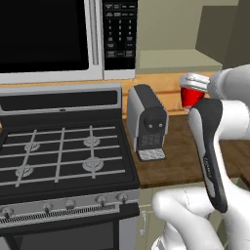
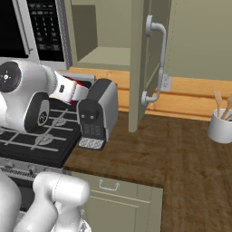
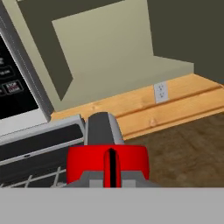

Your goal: Gather all objects into one cabinet and sort the glasses and bowls to opposite sides.

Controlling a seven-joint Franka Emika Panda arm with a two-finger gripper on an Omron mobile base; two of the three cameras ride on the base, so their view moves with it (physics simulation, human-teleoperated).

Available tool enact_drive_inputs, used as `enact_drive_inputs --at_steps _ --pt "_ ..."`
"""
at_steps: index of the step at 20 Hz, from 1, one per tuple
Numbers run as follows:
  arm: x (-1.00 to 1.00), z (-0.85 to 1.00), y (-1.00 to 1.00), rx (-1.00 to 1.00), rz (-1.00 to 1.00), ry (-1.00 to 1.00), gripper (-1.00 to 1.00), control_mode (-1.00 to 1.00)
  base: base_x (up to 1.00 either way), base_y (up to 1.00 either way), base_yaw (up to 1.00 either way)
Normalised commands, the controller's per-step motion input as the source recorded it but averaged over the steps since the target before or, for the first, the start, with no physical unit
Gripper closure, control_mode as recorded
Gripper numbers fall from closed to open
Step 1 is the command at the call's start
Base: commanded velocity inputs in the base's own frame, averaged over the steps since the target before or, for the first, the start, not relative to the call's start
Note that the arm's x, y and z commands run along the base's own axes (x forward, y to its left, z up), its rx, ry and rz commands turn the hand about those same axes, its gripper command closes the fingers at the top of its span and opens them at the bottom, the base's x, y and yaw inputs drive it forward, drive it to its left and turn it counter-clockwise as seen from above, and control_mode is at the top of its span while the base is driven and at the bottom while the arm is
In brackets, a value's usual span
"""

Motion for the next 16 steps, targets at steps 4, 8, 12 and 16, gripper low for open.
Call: enact_drive_inputs --at_steps 4,8,12,16 --pt "-0.96 0.0 0.09 0.0 0.0 0.08 1.0 -1.0 0.0 0.0 0.0" --pt "-0.06 0.0 0.0 0.01 0.0 0.0 1.0 1.0 0.0 0.0 0.0" --pt "0.0 0.0 0.0 0.0 0.0 0.0 1.0 1.0 -0.65 0.4 0.09" --pt "0.0 0.0 0.0 0.0 0.0 0.0 1.0 1.0 -0.94 1.0 0.34"
